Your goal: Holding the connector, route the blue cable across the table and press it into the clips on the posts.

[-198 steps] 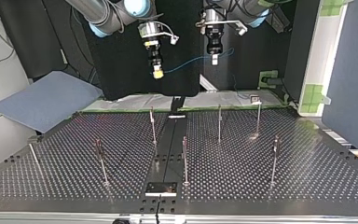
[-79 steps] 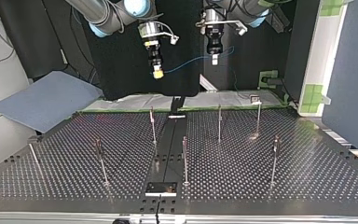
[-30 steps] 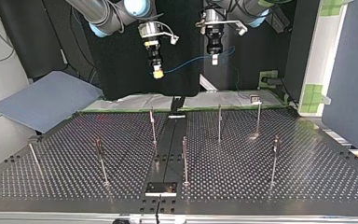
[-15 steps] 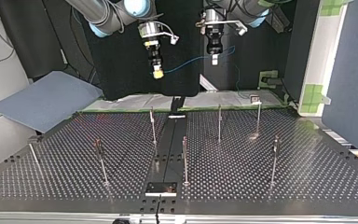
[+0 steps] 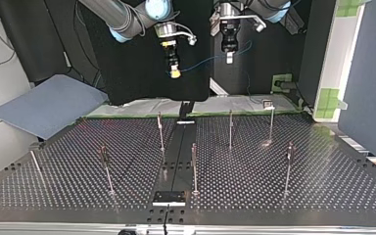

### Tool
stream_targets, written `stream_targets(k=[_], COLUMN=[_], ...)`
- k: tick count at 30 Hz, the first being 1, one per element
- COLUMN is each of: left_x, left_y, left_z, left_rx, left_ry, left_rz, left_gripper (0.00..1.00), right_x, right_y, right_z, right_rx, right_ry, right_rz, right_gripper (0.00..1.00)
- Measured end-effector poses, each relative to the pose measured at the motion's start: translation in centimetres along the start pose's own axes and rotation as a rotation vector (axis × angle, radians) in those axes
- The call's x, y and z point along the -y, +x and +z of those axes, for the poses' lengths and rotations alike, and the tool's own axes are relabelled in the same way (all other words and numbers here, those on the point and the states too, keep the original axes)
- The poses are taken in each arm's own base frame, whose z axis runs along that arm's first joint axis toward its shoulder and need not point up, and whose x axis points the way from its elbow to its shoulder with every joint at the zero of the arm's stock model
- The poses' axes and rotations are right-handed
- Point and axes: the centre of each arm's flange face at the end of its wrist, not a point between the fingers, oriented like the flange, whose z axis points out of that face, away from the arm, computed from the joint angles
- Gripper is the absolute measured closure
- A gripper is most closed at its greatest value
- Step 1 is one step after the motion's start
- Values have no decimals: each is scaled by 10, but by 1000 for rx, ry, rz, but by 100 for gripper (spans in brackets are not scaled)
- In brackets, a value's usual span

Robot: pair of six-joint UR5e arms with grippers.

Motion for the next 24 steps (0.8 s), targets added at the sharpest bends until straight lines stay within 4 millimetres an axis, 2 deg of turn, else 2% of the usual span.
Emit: stream_targets(k=[6,15,17,20,24], left_x=[0,0,1,4,7], left_y=[-7,-5,-2,2,-8], left_z=[-1,-3,-6,-7,1], left_rx=[6,3,1,7,37], left_ry=[0,4,14,23,16], left_rz=[-2,3,13,16,-3], left_gripper=[100,100,100,100,100], right_x=[1,-1,0,4,6], right_y=[-19,-27,-21,-1,33], right_z=[-7,-17,-15,-8,3], right_rx=[81,173,174,155,109], right_ry=[8,22,25,30,49], right_rz=[-29,-62,-58,-30,31], right_gripper=[98,98,98,98,98])
